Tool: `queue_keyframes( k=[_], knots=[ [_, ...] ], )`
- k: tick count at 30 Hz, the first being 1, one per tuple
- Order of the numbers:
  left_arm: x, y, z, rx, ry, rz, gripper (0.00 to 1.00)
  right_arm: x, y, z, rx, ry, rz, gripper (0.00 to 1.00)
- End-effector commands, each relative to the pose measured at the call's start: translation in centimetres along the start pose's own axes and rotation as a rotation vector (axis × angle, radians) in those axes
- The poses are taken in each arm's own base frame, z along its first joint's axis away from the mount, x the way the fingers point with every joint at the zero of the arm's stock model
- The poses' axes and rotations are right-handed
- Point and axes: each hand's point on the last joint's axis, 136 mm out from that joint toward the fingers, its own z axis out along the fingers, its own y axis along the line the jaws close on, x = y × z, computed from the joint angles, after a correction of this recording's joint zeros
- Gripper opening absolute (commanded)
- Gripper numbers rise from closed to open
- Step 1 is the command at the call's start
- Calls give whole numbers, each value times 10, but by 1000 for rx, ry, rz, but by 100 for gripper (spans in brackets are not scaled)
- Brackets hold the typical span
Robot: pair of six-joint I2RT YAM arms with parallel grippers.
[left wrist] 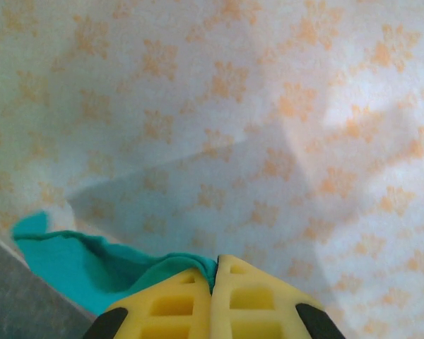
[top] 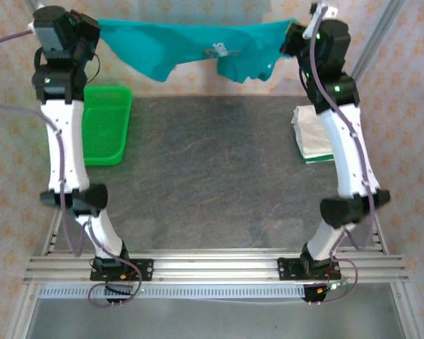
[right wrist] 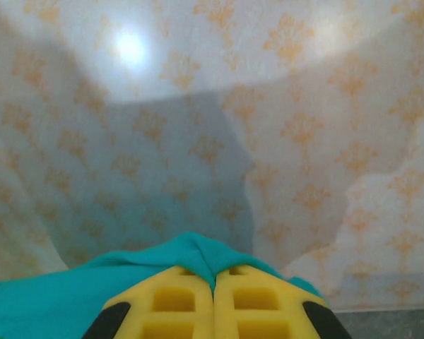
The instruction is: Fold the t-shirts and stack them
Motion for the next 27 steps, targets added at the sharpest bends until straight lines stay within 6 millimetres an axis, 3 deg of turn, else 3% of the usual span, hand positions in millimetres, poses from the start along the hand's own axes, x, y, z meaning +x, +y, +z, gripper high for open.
queue_keyframes(
  k=[1, 6, 11, 15, 20, 27],
  knots=[
    [70, 86, 17, -163, 164, 42, 0, 46, 2, -18, -88, 49, -2, 0],
    [148, 188, -30, -350, 323, 45, 0, 173, -8, -65, -163, 318, 98, 0],
    [220, 273, -76, -516, 474, 67, 0, 303, -28, -115, -136, 599, 270, 0],
    [257, 329, -92, -625, 524, 48, 0, 378, -49, -143, -40, 731, 382, 0],
    [280, 374, -96, -732, 563, 68, 0, 426, -66, -166, 64, 832, 457, 0],
    [284, 404, -116, -831, 559, 105, 0, 450, -76, -197, 172, 907, 514, 2]
  ],
)
